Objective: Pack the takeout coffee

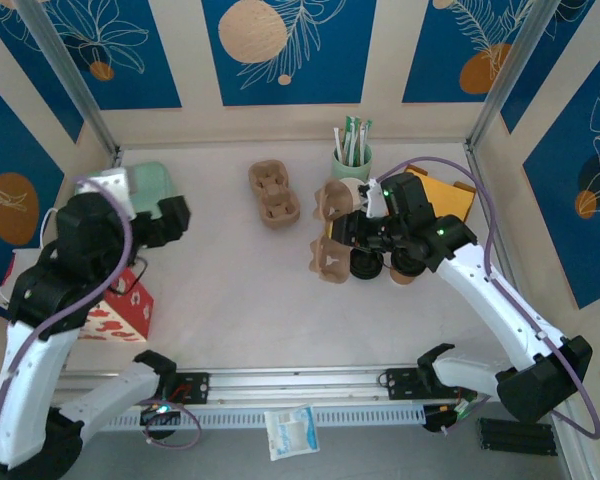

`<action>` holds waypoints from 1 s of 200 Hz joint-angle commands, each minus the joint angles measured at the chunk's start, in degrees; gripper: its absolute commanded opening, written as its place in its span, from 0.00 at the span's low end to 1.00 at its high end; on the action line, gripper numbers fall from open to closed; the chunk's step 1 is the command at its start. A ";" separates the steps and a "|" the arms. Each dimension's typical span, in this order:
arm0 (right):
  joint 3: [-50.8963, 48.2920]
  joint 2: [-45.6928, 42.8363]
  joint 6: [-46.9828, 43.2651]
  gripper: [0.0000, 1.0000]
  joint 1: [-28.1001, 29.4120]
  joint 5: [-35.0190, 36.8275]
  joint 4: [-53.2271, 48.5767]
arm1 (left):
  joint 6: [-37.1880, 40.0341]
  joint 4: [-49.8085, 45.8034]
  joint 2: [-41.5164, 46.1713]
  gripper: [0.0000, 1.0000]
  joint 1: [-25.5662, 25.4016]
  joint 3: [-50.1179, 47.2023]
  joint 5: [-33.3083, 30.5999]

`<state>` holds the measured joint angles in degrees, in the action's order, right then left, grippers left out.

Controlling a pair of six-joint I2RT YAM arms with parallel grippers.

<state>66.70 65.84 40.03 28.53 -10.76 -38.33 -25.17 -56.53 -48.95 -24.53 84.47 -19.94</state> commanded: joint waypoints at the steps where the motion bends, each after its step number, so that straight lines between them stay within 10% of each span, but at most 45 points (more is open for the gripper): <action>1: -0.24 -0.45 -0.39 0.31 0.47 -1.08 0.71 | -0.17 -5.27 1.15 1.00 1.70 1.14 -12.67; 54: -0.94 -1.55 -1.40 0.31 0.73 -2.05 0.88 | 4.59 -4.16 -2.54 0.99 8.81 3.72 -21.06; 123: -2.32 -3.24 -2.42 0.31 0.30 -3.04 1.06 | 1.38 -1.76 -7.61 0.99 38.88 -0.36 4.38; 200: -3.66 -3.88 -3.11 0.31 -2.16 -4.66 1.10 | 1.58 2.81 -12.32 0.91 44.45 -4.39 8.39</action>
<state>63.88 63.18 38.00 27.09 -13.45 -37.45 -23.94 -56.34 -60.38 18.48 80.64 -13.98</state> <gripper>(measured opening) 0.310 0.949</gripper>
